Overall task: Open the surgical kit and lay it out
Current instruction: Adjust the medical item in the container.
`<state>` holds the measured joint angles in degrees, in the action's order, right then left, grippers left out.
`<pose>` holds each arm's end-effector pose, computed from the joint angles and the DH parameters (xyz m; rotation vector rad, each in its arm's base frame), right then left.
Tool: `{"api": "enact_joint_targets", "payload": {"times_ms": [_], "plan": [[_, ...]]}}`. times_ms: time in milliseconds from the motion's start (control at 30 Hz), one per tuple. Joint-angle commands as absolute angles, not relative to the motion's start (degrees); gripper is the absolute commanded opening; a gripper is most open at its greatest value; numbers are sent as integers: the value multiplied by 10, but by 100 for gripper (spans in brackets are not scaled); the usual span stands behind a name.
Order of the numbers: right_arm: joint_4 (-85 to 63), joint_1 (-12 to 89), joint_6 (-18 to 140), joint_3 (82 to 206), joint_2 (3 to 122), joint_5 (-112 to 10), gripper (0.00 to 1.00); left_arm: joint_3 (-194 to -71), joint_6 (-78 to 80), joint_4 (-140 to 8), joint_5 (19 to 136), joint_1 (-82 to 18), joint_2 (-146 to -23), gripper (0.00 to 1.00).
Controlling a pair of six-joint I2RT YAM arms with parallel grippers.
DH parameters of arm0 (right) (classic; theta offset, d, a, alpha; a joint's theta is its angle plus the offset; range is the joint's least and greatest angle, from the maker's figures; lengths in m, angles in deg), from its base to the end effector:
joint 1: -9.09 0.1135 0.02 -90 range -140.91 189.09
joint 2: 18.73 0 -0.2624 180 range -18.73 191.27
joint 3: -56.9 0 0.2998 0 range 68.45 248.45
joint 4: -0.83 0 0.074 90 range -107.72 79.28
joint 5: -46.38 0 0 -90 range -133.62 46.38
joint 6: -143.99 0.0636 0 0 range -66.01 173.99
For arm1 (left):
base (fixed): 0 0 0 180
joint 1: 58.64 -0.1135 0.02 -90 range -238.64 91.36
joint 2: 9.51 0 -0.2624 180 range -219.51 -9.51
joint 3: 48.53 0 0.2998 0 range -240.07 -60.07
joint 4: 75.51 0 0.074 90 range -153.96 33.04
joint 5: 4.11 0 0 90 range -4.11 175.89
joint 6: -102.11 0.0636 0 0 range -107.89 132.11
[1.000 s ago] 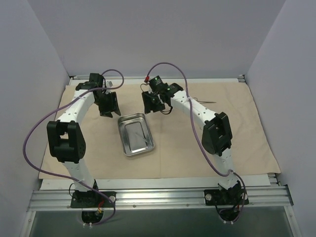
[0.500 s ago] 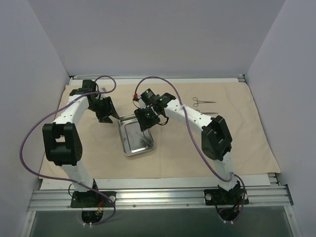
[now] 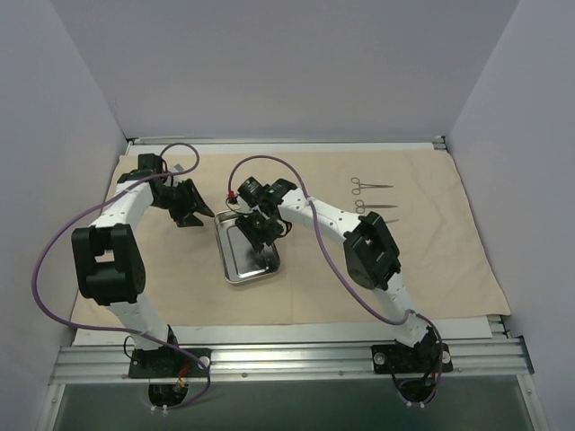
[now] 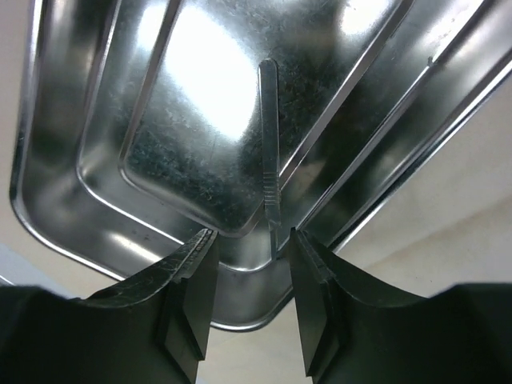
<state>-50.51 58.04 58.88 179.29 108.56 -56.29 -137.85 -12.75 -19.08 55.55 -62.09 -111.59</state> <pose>0.3528 0.4264 0.1835 -1.0747 2.4185 0.6252 0.4143 -0.0072 0.1834 -0.5434 2.7181 -0.8320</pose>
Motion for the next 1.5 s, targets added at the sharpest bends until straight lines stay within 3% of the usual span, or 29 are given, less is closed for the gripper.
{"api": "enact_joint_targets", "payload": {"times_ms": [0,233,700,967,1467], "plan": [[-552,588,586,1818,1111,-539,42,-1374,-127,-222,533,-625,-1079,56],[-556,595,616,1825,1135,-510,52,-1367,-126,-226,527,-624,-1073,57],[-551,606,653,1795,1136,-486,60,-1371,-117,-219,531,-625,-1072,57],[-509,606,675,1732,1121,-536,58,-1376,-109,-210,533,-626,-1068,57],[-486,605,688,1708,1126,-543,15,-1373,-102,-201,536,-629,-1060,57]]}}
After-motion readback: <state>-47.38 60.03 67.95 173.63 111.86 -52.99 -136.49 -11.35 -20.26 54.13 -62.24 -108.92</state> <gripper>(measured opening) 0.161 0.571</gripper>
